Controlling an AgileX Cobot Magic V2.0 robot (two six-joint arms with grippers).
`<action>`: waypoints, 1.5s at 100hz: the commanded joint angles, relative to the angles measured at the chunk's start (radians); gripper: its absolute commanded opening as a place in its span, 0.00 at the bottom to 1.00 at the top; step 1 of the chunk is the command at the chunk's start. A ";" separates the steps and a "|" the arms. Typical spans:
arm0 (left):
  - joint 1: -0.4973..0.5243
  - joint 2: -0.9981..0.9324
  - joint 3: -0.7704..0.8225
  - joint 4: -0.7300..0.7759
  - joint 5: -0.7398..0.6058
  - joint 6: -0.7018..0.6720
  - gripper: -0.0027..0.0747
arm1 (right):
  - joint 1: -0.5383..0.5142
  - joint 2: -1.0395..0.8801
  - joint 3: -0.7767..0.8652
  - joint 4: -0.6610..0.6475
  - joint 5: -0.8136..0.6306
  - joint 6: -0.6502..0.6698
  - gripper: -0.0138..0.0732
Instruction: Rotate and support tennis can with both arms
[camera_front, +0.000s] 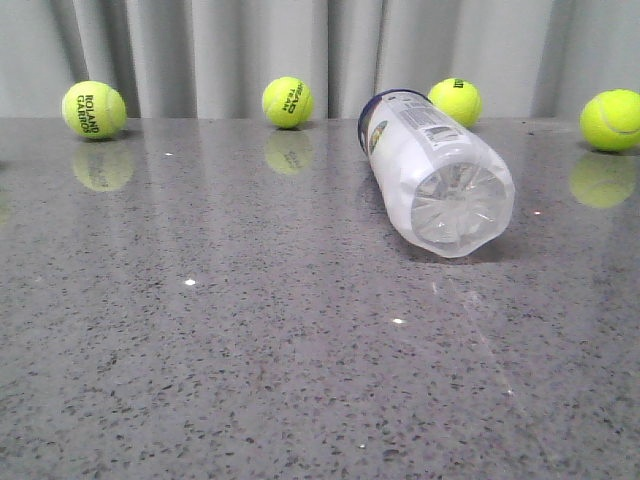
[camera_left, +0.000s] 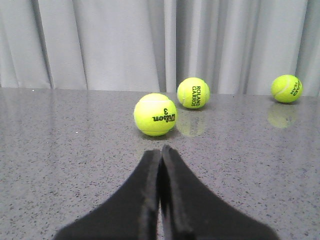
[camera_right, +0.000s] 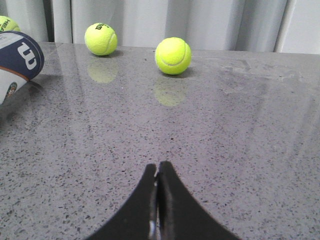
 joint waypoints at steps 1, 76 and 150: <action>0.000 -0.033 0.045 -0.002 -0.075 -0.010 0.01 | -0.007 -0.029 -0.017 -0.010 -0.073 -0.010 0.08; 0.000 -0.033 0.045 -0.002 -0.075 -0.010 0.01 | -0.007 -0.029 -0.017 -0.009 -0.141 -0.008 0.08; 0.000 -0.033 0.045 -0.002 -0.075 -0.010 0.01 | -0.005 0.406 -0.586 0.000 0.383 -0.001 0.08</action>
